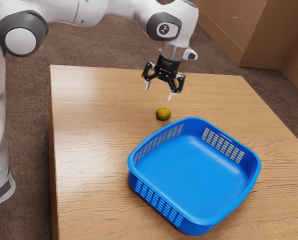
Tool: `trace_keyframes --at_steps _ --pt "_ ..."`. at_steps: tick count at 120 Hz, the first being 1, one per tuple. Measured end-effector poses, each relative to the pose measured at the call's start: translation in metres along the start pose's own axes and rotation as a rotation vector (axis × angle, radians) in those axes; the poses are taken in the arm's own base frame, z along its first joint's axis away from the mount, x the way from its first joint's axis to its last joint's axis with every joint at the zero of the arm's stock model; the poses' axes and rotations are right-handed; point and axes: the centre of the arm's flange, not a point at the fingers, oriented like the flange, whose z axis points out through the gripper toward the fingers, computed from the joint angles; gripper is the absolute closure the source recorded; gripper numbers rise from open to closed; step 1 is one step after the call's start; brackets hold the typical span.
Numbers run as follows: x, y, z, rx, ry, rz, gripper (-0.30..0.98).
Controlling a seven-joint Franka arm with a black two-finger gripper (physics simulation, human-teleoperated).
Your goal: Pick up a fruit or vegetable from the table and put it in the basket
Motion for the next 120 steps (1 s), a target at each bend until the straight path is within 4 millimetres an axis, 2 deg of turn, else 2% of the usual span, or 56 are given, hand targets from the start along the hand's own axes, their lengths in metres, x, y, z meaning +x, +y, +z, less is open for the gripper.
trace_keyframes --at_steps 24,38,47,57,69,77,110,120 --pt "0.026 0.013 0.02 -0.022 0.156 0.18 0.01" --pt "0.022 0.025 0.029 -0.028 0.19 0.305 0.0" --pt "0.019 0.02 0.045 -0.015 0.18 0.37 0.0" --pt "0.027 0.006 0.053 -0.007 0.183 0.411 0.0" --pt "0.045 -0.017 0.052 -0.006 0.195 0.431 0.0" --pt "0.051 -0.024 0.051 -0.009 0.202 0.452 0.0" --pt "0.046 -0.014 0.049 -0.017 0.212 0.59 0.0" --pt "0.042 -0.014 0.04 -0.022 0.226 0.625 0.0"
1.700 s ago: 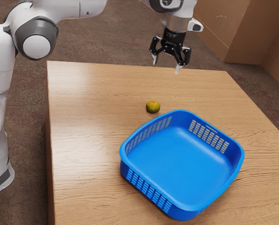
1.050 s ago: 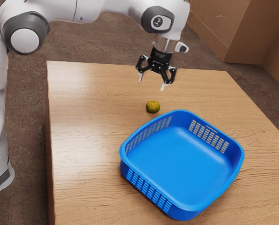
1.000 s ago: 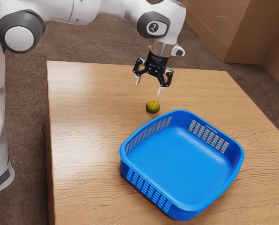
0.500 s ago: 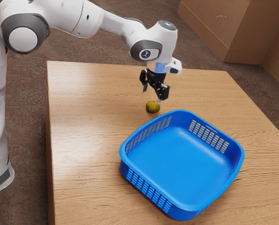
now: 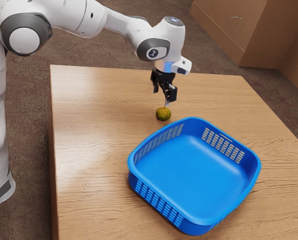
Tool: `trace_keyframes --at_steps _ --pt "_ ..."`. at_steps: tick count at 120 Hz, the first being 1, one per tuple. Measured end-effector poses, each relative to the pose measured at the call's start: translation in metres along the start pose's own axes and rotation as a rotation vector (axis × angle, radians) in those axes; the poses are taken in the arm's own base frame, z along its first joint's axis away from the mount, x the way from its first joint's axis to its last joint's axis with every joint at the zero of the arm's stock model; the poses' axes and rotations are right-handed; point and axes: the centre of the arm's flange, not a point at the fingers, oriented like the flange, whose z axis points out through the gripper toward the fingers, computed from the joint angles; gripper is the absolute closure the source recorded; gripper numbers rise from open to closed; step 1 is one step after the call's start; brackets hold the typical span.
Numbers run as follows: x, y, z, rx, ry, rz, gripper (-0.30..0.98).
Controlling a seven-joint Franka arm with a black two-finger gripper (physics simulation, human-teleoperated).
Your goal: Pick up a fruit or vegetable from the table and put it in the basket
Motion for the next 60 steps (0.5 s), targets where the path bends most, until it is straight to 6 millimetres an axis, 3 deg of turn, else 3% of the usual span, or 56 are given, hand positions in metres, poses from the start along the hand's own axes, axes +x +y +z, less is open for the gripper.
trace_keyframes --at_steps 19,26,36,60 --pt "-0.001 0.014 -0.001 -0.004 0.002 0.067 0.0" --pt "0.001 0.016 0.011 -0.002 -0.016 0.085 0.0" --pt "0.003 0.012 0.025 0.001 -0.037 0.095 0.0" --pt "0.004 0.004 0.031 0.006 -0.045 0.117 0.0"
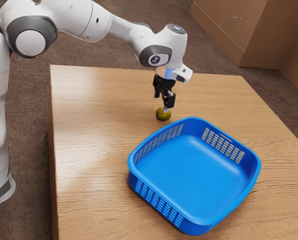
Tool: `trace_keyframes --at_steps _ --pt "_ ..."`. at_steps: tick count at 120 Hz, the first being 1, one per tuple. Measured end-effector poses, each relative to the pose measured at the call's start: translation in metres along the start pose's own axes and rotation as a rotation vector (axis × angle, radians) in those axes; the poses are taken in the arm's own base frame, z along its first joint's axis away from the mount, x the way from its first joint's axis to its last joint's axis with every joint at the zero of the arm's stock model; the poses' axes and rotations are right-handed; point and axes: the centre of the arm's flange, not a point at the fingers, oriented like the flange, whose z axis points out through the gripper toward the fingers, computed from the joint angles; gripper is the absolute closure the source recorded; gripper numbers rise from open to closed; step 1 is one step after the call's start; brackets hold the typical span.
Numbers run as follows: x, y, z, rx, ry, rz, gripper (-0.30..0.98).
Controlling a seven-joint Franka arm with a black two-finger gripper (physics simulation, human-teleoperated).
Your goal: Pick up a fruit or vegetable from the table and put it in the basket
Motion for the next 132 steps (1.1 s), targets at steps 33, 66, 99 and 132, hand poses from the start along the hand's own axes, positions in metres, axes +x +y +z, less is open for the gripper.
trace_keyframes --at_steps 33,66,99,132 --pt "0.004 0.004 0.016 -0.002 -0.022 0.037 0.0" --pt "0.018 0.011 0.02 -0.005 -0.008 0.07 0.0" --pt "0.019 0.003 0.029 -0.005 -0.016 0.069 0.0" --pt "0.02 0.004 0.047 -0.008 -0.042 0.078 0.0"
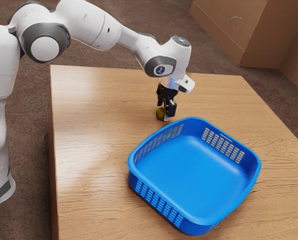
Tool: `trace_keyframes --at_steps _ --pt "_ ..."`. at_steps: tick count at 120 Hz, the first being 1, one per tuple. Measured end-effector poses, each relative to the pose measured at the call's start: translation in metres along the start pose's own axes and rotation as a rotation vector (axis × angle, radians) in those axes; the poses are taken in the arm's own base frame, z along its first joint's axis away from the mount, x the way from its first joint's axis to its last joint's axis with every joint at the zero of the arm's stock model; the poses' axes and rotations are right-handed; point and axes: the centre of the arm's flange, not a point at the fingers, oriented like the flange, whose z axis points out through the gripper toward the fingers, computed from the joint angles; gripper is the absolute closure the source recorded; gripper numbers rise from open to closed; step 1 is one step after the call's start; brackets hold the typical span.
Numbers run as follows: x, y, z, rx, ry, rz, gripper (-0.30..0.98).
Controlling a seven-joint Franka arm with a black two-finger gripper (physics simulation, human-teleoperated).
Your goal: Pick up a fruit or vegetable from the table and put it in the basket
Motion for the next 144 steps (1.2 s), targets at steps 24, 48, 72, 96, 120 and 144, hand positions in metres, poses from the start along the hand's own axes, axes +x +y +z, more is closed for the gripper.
trace_keyframes --at_steps 24,48,72,96,120,144 --pt "0.001 0.001 0.004 0.001 -0.004 0.007 0.01" --pt "0.004 -0.002 0.01 0.001 0.006 0.0 0.16" --pt "0.006 -0.008 0.006 0.02 0.036 -0.029 0.44" --pt "0.008 0.008 -0.025 0.022 0.107 -0.035 0.36" --pt "0.018 0.08 -0.107 0.004 0.274 0.056 0.35" --pt "0.019 0.156 -0.147 -0.038 0.368 0.151 0.35"
